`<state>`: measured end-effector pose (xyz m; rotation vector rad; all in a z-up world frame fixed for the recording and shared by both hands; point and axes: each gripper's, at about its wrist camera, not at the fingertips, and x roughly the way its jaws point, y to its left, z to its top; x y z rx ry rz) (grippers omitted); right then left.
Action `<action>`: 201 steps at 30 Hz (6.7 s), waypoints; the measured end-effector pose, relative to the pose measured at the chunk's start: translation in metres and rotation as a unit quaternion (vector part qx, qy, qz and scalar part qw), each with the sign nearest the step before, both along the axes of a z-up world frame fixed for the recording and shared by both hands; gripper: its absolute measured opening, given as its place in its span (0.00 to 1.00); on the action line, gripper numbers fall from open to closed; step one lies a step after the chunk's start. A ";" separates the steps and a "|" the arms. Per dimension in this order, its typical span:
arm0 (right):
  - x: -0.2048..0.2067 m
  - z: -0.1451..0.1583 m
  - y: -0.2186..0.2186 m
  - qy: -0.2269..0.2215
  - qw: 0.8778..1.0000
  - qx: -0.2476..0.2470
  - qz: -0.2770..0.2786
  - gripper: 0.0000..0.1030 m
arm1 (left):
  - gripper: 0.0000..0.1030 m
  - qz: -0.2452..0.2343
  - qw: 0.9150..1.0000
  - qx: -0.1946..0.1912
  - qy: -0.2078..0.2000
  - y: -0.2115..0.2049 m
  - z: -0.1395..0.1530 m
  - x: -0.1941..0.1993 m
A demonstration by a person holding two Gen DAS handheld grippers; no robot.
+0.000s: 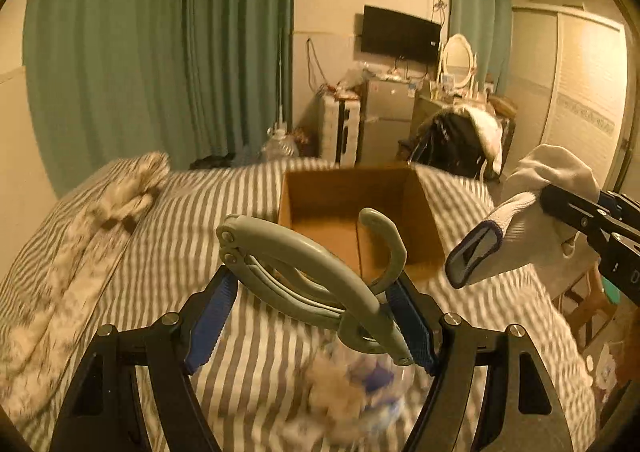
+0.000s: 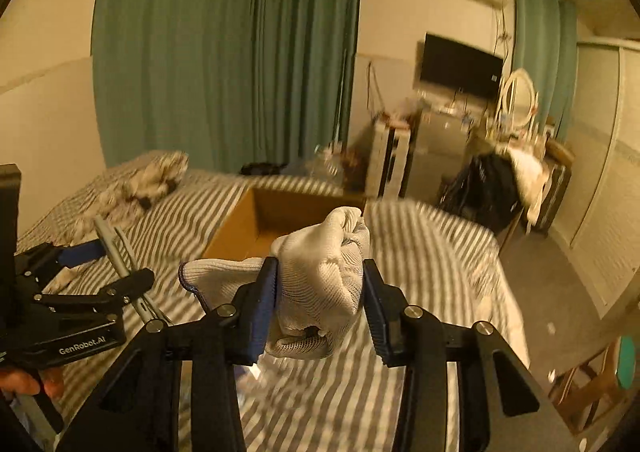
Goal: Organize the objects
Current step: 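Carry the grey grip and white glove into the cardboard box and release both, then grasp the white lace cloth with the left tool while the right tool grasps the white packet, then carry the lace cloth and white packet into the box and release both, then grasp the white BOP tube with the left tool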
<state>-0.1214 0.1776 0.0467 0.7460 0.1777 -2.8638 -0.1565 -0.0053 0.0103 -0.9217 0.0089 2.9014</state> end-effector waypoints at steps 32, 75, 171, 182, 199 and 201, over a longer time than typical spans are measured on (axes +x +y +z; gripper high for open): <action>-0.169 -0.049 0.002 -0.001 0.999 -0.040 -0.016 0.87 | 0.99 -0.024 0.998 -0.042 -0.035 0.011 -0.060 -0.144; -0.021 -0.197 -0.067 -0.285 0.949 -0.101 0.087 0.89 | 0.99 0.094 0.988 -0.022 -0.119 -0.073 -0.127 0.046; -0.196 -0.077 -0.006 -0.055 0.997 -0.047 -0.005 0.86 | 0.66 -0.047 0.995 -0.015 -0.089 0.032 -0.087 -0.167; -0.143 -0.023 0.015 -0.025 0.999 -0.039 -0.025 0.92 | 0.80 -0.019 0.998 -0.037 -0.048 0.021 -0.034 -0.105; 0.004 0.006 0.024 -0.024 1.000 -0.013 -0.007 0.92 | 0.80 -0.020 0.998 -0.024 -0.061 0.013 -0.033 0.016; 0.010 -0.014 0.025 -0.039 0.999 -0.016 -0.010 0.92 | 0.80 -0.025 0.996 -0.021 -0.083 0.012 -0.054 0.018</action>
